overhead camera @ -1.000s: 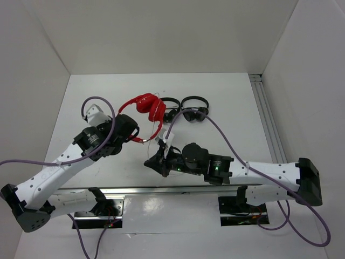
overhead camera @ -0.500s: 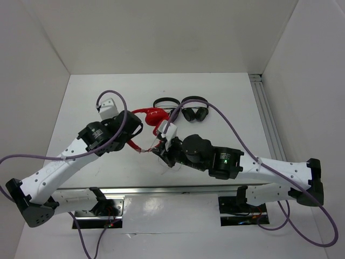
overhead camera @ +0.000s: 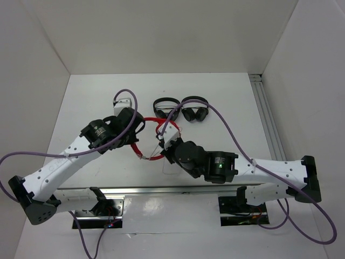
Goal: Wrap the headphones
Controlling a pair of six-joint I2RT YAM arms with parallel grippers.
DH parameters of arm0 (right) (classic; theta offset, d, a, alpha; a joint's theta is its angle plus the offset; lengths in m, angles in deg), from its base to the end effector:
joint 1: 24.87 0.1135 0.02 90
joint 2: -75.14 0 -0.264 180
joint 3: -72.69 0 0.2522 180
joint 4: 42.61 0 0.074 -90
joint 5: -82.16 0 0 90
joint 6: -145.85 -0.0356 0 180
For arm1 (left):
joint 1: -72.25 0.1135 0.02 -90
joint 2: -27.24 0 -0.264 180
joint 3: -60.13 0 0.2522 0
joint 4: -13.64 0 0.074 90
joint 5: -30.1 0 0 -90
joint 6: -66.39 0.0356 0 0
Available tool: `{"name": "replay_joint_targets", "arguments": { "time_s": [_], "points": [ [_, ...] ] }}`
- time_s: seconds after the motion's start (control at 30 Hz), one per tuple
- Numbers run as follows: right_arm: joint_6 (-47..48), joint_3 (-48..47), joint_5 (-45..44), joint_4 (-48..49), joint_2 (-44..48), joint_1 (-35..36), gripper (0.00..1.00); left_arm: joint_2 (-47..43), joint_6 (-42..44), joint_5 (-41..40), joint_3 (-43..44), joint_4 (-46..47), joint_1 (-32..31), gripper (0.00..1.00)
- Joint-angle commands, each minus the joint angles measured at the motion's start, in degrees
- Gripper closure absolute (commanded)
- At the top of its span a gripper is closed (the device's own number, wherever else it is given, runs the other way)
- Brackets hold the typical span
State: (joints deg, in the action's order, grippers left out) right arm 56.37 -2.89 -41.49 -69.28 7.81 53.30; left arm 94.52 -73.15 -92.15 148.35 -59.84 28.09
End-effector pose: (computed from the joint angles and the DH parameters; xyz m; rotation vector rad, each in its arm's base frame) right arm 0.0739 0.2565 0.3605 -0.8435 1.6521 0.3922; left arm 0.1688 -0.1375 0.3645 -0.3329 2.2854 -0.1141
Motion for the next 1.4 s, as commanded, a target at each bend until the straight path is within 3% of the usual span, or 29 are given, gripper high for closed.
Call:
{"name": "replay_joint_targets", "arguments": {
  "time_s": [0.0, 0.1, 0.3, 0.57, 0.83, 1.37],
  "points": [
    [0.8, -0.23, -14.06, 7.71, 0.97, 0.58, 0.96, -1.29, 5.15, 4.04, 2.8, 3.21, 0.04, 1.0],
    [1.41, 2.22, -16.98, 12.88, 2.11, 0.58, 0.89, -1.98, 5.77, 6.14, 2.27, 3.21, -0.49, 1.0],
    [3.88, 4.69, -20.21, 21.6, 1.77, 0.58, 0.88, -3.83, 6.3, 8.25, 2.27, 3.21, -1.71, 1.0],
    [5.55, 5.48, -23.48, 27.23, -1.66, 0.06, 0.73, -1.98, 6.91, 8.16, 4.12, 1.54, -5.06, 1.0],
    [5.02, 6.89, -23.48, 29.87, -2.81, -2.84, 0.69, -3.03, 7.96, 8.7, 4.12, 1.54, -5.06, 1.0],
    [0.8, 2.24, -5.31, 25.56, -5.0, -18.58, 0.66, -6.38, 13.85, 14.84, 0.16, 2.07, -5.06, 1.0]
  ]
}}
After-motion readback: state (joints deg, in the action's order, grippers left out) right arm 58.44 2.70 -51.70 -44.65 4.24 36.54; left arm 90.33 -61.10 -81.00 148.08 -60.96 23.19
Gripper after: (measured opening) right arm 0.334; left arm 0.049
